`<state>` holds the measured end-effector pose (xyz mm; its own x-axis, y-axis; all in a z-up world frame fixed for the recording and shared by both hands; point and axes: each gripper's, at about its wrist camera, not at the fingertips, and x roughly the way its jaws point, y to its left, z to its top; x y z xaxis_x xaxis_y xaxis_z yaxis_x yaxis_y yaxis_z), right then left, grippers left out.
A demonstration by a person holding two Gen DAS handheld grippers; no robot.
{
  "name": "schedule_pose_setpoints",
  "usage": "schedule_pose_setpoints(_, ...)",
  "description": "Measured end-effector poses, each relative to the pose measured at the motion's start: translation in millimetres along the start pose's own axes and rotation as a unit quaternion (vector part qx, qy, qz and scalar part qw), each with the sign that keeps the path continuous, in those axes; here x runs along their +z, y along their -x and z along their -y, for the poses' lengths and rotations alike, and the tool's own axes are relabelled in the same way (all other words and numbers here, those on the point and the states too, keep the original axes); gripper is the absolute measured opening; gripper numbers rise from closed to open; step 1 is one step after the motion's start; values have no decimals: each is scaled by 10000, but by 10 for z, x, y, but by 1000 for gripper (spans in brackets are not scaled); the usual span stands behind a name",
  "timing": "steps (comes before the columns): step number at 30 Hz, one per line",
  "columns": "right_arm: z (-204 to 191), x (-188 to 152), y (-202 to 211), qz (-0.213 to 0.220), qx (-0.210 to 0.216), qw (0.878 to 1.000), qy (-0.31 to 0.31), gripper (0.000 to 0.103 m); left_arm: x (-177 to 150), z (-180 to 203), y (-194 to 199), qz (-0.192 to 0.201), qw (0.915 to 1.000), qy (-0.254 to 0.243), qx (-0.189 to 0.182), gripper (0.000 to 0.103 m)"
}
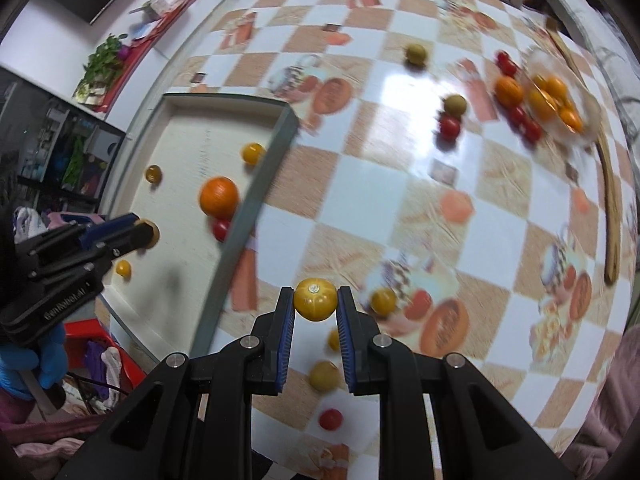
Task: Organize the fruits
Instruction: 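Carry both held fruits toward the white tray, then open both grippers over the tray to drop the fruits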
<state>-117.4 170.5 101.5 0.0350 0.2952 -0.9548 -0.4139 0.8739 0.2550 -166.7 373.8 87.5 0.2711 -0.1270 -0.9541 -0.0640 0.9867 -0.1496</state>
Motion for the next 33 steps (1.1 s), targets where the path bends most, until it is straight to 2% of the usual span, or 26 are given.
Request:
schedule_pose_setpoints(8, -297, 417, -143, 4, 194, 9995, 240, 23, -94, -296, -162, -133, 9990, 334, 250, 26)
schedule_pose_setpoints(14, -530, 767, -319, -23, 280, 9984, 482, 23, -93, -372, -325, -211, 9977, 459, 459, 26)
schedule_pose_setpoints(23, -751, 1251, -710, -147, 265, 9975, 641, 23, -108, -278, -407, -182, 9971, 87, 739, 26)
schedule_pose_setpoints(33, -916, 1421, -1109, -432, -159, 9952, 859, 23, -154, -256, -388, -101, 9968, -72, 786, 26)
